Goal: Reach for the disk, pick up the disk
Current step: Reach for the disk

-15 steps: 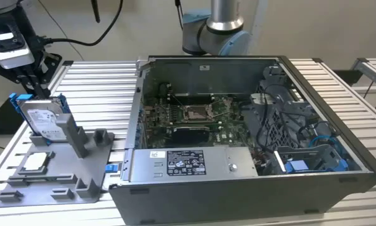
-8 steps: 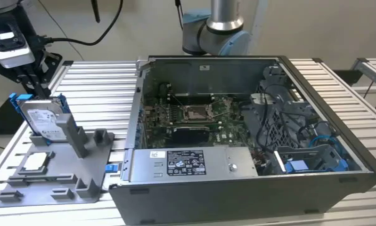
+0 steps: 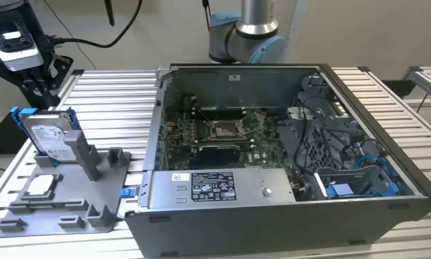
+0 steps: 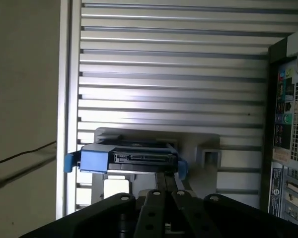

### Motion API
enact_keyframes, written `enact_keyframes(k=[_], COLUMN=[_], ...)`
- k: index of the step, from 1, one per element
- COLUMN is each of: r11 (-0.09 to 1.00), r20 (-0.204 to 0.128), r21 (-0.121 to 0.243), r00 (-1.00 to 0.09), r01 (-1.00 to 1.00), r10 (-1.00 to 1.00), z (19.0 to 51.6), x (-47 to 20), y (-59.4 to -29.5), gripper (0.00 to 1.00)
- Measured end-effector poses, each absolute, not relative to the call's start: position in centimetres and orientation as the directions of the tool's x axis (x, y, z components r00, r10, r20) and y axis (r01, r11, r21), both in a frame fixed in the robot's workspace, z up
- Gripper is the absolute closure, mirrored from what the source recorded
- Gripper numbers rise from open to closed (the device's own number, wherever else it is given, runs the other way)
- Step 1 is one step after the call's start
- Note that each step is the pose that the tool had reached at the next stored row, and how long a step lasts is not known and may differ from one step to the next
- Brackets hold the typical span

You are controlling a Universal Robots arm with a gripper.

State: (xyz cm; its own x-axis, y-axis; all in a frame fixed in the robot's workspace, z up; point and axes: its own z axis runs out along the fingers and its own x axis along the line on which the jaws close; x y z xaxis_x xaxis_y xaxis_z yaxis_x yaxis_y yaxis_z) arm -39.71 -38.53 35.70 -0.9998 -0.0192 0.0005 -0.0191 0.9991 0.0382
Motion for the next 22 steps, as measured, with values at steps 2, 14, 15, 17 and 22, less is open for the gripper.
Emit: enact_keyframes(k=[2,14,15,17,22], r11=[0.999,0.999,0.999,0.999,0.999], r20=[0.001,0.001,0.001,0.001,0.001], r21=[0.038,0.038,0.038,0.038,0.038], r00=[-1.0,-1.0,-1.0,-1.0,-1.0], r01=[-0.019,-0.021,-0.021,-0.022,-0.023], r10=[-0.019,-0.021,-0.021,-0.022,-0.023], z=[35.7,35.6,35.6,35.6,35.6], x=[-40.4,-45.3,-45.4,-45.6,-46.0], y=[-38.3,-38.2,-38.2,-38.2,-38.2], gripper=[1.0,1.0,1.0,1.0,1.0])
